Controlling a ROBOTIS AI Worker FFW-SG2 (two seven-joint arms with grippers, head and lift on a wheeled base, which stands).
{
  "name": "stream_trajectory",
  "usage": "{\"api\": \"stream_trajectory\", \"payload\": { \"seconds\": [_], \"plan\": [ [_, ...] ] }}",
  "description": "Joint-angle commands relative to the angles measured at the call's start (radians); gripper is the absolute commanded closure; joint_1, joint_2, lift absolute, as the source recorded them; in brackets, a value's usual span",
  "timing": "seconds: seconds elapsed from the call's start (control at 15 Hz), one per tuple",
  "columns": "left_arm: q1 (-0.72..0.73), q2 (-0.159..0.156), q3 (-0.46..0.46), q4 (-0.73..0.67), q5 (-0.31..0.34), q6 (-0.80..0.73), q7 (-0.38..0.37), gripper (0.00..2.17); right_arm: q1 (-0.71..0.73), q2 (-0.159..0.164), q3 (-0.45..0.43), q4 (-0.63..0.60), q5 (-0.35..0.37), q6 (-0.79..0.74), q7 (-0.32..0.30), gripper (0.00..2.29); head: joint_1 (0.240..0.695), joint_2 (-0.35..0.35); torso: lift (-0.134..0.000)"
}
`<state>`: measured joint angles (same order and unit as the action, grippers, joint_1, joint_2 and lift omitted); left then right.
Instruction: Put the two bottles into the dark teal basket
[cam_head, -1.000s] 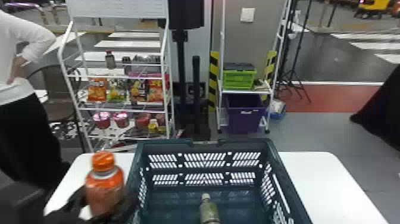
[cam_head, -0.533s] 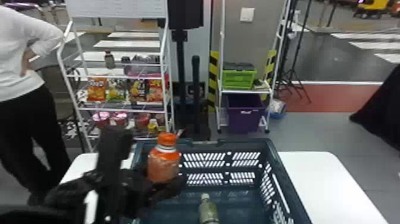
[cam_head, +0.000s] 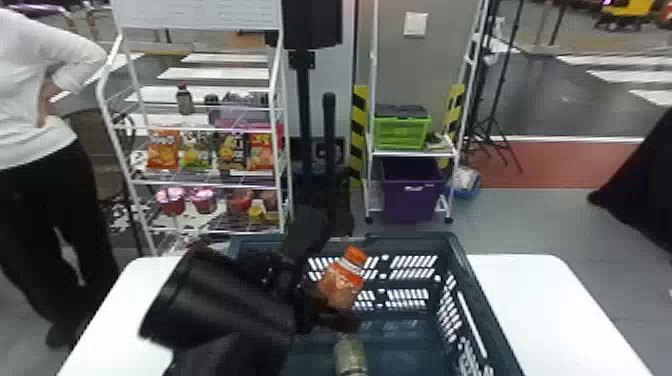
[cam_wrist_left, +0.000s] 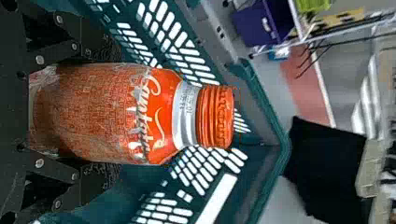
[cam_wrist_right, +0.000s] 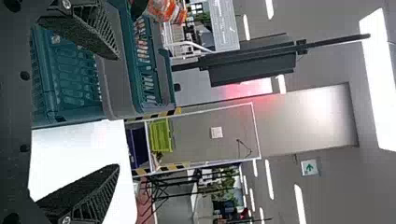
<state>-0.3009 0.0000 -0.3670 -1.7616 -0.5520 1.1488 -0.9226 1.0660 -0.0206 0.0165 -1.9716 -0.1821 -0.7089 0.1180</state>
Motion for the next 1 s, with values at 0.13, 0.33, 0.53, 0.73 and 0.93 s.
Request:
{"api": "stream_trajectory", "payload": {
  "seconds": [0.13, 0.33, 0.53, 0.73, 0.93],
  "plan": [
    [-0.118, -0.003, -0.033, 0.252, -0.075, -0.091, -0.067, 1.88, -0.011, 0.005, -0.009, 0.002, -0.005, 0.024, 0.0, 0.05, 0.499, 0.0, 0.0],
    [-0.124, -0.003, -0.03, 0.277, -0.118, -0.174, -0.082, 1.56, -0.02, 0.005, -0.009, 0.004, -0.005, 0.046, 0.0, 0.06, 0.499, 0.0, 0.0],
    [-0.096, -0.003, -0.009, 0.228, -0.118, -0.174, -0.062, 0.0, -0.02, 0.007, -0.009, 0.004, -0.005, 0.046, 0.0, 0.06, 0.499, 0.0, 0.0],
    [-0.072, -0.003, 0.03, 0.154, -0.117, -0.171, -0.068, 0.01, -0.015, 0.01, -0.007, -0.001, -0.005, 0.033, 0.0, 0.06, 0.499, 0.0, 0.0],
    [0.014, -0.003, 0.123, -0.076, -0.075, -0.152, -0.036, 0.03, 0.009, 0.01, -0.006, -0.038, 0.003, 0.03, 0.0, 0.06, 0.499, 0.0, 0.0]
  ]
}}
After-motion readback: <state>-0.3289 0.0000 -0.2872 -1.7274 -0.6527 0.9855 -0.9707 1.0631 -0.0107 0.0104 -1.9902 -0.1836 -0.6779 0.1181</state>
